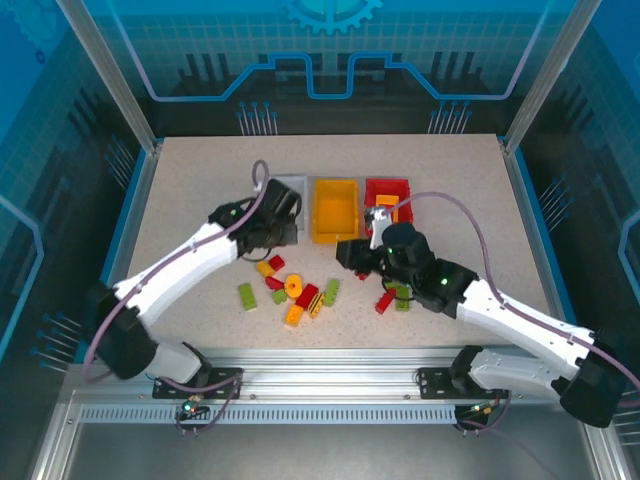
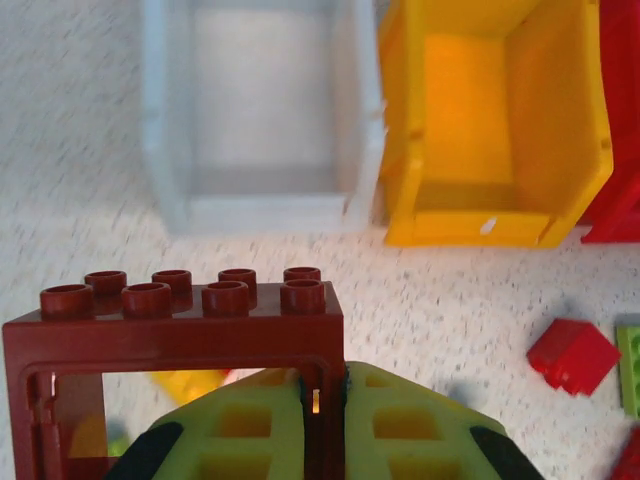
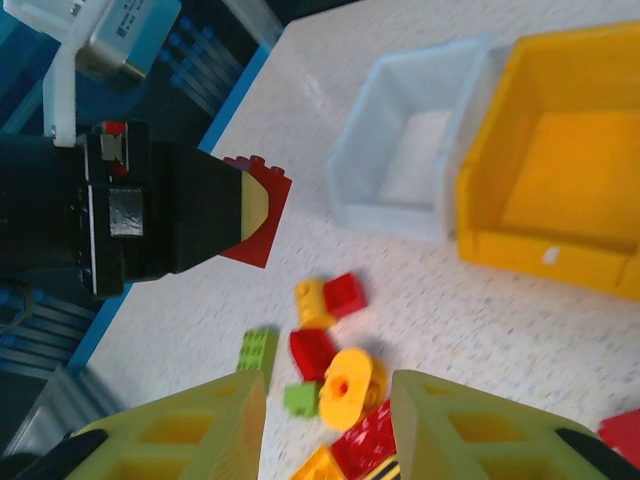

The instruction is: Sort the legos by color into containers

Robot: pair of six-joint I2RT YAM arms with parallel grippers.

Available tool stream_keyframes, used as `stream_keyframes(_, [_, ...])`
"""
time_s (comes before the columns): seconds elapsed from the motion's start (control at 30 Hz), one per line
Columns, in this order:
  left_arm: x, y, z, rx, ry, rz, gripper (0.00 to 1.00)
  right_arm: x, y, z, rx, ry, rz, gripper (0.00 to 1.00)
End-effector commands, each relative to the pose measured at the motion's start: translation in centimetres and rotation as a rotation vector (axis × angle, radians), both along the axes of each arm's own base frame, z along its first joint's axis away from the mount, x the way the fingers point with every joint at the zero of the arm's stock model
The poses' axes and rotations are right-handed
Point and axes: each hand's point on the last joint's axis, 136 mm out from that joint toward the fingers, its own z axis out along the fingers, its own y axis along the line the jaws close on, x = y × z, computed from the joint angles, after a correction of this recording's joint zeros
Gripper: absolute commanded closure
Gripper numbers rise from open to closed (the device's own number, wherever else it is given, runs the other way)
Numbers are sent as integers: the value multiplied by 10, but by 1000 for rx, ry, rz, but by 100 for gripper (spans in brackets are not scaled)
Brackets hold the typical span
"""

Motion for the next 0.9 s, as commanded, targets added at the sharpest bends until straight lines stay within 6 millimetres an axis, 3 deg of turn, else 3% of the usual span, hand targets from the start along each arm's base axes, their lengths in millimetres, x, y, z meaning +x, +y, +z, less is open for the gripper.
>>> stream_keyframes(0.0, [43, -15, 1, 2, -10, -155, 100, 23, 3, 12, 14, 14, -22, 61])
stream_keyframes(0.17, [97, -14, -17, 9, -1, -160, 100, 51, 5, 7, 26, 76, -55, 61])
stream_keyframes(0.33, [129, 3, -42, 33, 52, -107, 100, 58, 8, 3, 24, 95, -55, 61])
stream_keyframes(0.57, [147, 3, -73, -12, 100, -82, 100, 58, 8, -9, 9, 121, -58, 61])
stream_keyframes(0.87, [160, 2, -94, -25, 119, -40, 100, 57, 6, -21, -5, 150, -64, 60])
